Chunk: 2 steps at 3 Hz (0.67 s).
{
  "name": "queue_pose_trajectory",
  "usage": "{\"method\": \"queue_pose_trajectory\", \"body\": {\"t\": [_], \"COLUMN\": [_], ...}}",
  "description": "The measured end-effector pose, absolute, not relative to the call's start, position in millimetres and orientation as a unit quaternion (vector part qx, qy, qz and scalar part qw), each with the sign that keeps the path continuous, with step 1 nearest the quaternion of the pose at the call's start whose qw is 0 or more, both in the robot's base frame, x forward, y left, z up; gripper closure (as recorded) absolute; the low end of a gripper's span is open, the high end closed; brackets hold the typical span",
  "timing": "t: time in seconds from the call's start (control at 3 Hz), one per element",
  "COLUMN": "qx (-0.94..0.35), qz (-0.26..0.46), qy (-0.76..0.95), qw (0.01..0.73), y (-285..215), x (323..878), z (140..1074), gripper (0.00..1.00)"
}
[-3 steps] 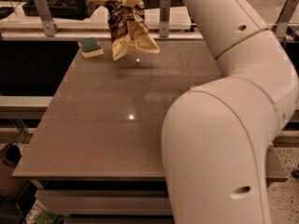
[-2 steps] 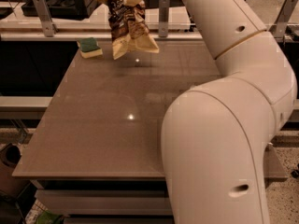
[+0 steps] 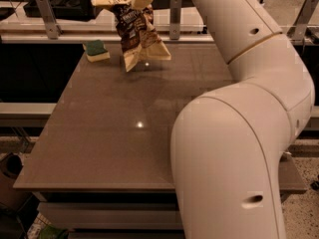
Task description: Move brown chip bag near sponge
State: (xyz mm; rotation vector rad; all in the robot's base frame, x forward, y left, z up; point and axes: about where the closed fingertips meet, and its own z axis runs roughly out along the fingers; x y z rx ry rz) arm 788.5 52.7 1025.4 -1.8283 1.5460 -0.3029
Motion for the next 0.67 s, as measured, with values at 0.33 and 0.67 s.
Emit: {"method": "queue_pose_trajectory", "body": {"t": [0.33, 0.67], "qx": [-0.709, -0.71], "qz": [-0.116, -0.115], "qy": [0.598, 0.598], "qw": [0.354, 0.353], "y": [54.8, 56.8], "x": [789.5, 790.4], "z": [1022.0, 1018.6], "gripper": [0.13, 0.0]}}
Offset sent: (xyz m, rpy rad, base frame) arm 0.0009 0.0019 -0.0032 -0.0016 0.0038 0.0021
